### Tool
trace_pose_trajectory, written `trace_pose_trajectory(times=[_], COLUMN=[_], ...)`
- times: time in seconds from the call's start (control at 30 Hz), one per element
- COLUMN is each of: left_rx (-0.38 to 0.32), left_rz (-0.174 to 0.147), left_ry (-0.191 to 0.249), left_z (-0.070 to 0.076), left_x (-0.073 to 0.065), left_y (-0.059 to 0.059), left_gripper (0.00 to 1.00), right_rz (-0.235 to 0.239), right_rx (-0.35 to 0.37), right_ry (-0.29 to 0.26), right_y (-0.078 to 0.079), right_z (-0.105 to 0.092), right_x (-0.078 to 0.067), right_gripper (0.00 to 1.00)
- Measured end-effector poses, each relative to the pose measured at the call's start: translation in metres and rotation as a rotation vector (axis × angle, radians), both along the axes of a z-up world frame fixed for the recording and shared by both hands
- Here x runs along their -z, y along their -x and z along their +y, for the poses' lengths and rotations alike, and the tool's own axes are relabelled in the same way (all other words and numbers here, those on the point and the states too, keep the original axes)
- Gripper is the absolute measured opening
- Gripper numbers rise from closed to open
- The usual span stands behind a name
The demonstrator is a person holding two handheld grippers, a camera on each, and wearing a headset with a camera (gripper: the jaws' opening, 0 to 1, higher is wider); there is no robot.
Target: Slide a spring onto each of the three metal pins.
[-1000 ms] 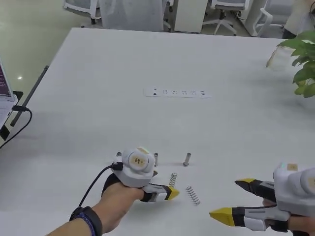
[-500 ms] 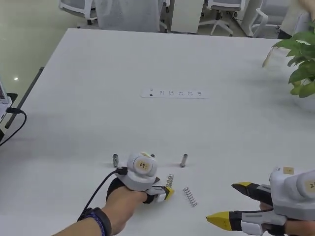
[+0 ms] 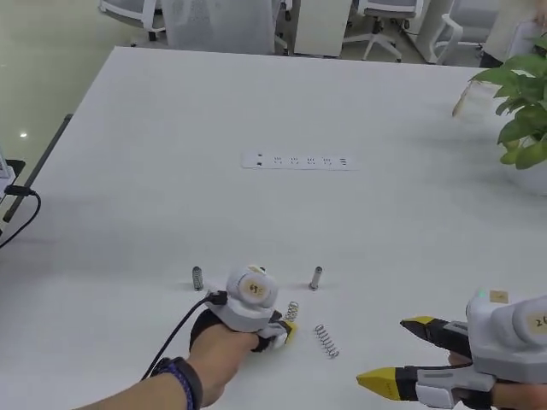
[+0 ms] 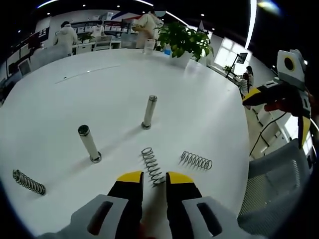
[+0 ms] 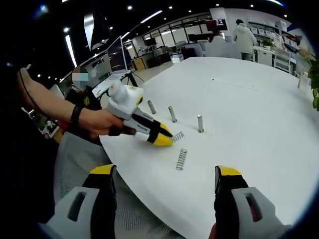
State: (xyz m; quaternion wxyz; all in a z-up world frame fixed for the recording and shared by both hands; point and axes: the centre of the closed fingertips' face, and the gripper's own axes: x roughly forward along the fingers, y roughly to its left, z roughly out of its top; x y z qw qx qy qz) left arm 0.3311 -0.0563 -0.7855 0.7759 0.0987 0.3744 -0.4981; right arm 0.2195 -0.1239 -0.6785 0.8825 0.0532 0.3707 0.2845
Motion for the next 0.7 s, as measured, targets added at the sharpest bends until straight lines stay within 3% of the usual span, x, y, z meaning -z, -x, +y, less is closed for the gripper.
trace_pose_trajectory(times=[0.17, 0.23, 0.37, 0.7], left_rx=[0.012, 0.021, 0.035, 0.035], left_rz=[-0.021, -0.044, -0.053, -0.031], left_ry=[-0.019, -0.035, -0.048, -0.054], left_z=[0.001, 0.002, 0.002, 0.014], left_x=[0.002, 0.002, 0.002, 0.002], left_y=[-0.003, -0.006, -0.005, -0.004], left_gripper=[0.05, 0.03, 0.03, 0.02], right_rz=[0.0, -0.001, -0.001, 0.004], right_rx=[0.001, -0.001, -0.004, -0.006], right_ry=[-0.001, -0.001, 0.0, -0.007], right_y=[-0.001, -0.001, -0.002, -0.001], right_z=[0.0, 0.001, 0.001, 0.003], right_x=[0.0, 0.0, 0.0, 0.003], right_gripper=[0.8, 0.79, 0.79, 0.78])
